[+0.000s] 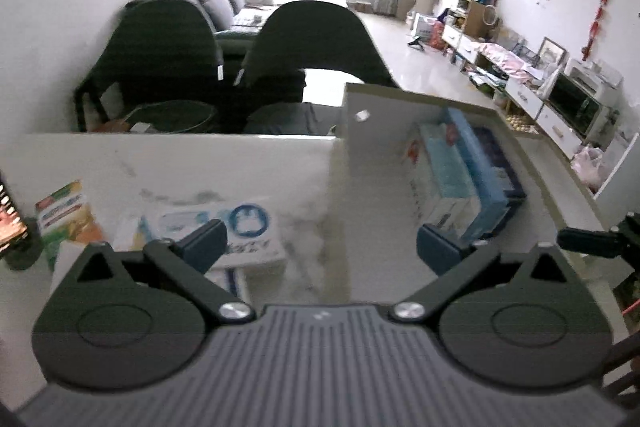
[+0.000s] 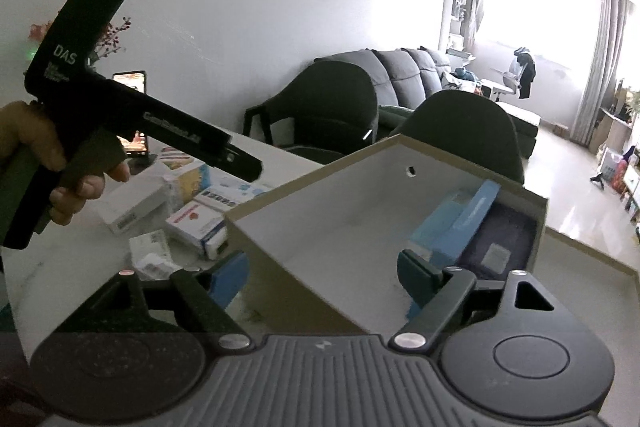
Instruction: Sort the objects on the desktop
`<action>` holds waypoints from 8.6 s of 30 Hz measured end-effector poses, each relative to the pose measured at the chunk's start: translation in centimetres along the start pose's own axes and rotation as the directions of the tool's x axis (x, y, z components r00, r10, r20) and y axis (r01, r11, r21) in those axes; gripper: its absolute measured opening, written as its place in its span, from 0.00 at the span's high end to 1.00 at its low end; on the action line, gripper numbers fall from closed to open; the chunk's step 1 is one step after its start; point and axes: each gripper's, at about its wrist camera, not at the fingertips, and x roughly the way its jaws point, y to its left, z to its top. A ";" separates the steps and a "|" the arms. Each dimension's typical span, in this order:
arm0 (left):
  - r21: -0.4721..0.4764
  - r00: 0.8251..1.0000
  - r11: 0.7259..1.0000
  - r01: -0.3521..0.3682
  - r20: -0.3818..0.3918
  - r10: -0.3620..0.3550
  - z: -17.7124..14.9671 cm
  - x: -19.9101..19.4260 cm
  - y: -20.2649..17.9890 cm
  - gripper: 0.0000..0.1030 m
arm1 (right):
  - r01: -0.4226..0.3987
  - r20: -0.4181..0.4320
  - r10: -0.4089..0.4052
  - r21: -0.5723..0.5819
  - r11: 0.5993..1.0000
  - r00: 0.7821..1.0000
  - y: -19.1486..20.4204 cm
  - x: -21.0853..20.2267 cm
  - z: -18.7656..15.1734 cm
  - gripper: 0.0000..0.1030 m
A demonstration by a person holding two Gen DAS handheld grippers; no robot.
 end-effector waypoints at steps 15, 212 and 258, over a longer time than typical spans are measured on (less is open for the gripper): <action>-0.148 0.991 0.980 -0.133 -0.024 0.131 -3.9 -2.8 10.4 0.00 | -0.056 -0.004 0.057 0.071 0.996 0.998 2.5 0.6 -2.3 0.17; -0.171 0.984 0.970 0.173 -0.005 -0.176 -3.2 5.5 0.5 0.80 | 0.195 -0.046 -0.200 0.519 0.832 0.979 -9.8 2.2 -5.6 0.52; -0.081 0.984 0.987 0.142 0.120 -0.131 -9.9 -1.6 -1.5 0.86 | 0.223 -0.045 -0.232 0.507 0.833 0.972 -7.8 -1.9 -8.9 0.73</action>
